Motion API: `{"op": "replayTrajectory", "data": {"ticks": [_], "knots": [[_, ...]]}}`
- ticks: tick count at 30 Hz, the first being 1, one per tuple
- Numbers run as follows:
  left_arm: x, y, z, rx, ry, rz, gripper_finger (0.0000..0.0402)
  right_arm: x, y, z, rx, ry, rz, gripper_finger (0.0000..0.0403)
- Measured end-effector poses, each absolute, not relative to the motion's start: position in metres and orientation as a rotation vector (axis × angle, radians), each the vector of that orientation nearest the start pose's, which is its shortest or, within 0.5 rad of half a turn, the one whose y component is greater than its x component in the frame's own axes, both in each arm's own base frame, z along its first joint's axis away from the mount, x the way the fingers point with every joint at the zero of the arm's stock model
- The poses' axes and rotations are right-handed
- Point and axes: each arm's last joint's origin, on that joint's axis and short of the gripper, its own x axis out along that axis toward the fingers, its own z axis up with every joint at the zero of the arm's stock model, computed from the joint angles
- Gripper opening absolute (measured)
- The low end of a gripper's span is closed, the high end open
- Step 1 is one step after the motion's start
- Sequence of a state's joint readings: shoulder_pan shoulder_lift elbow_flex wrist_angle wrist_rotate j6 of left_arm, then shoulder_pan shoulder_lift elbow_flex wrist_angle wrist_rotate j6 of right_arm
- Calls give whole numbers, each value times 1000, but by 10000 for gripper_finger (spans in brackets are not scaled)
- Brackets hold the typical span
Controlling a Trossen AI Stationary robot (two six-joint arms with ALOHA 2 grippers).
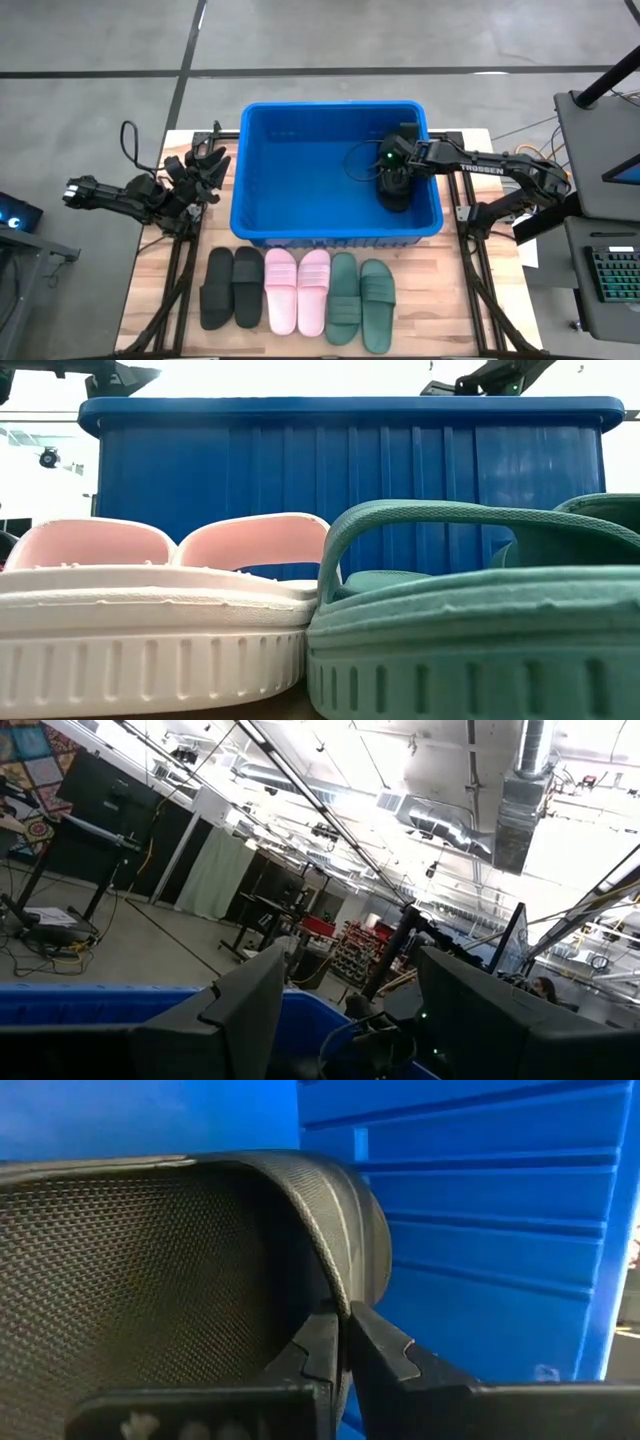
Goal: Pick and place slides into bin
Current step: Put the black slide into the bin
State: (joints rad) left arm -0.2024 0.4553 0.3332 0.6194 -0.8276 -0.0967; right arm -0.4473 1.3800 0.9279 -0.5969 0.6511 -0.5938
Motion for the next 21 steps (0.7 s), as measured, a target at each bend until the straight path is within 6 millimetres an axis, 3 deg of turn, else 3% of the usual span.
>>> {"op": "replayTrajectory", "data": {"ticks": [21], "knots": [[112,-1,291,-341,-469,592,217,225,-138,211,-509,1395,-565,11]]}}
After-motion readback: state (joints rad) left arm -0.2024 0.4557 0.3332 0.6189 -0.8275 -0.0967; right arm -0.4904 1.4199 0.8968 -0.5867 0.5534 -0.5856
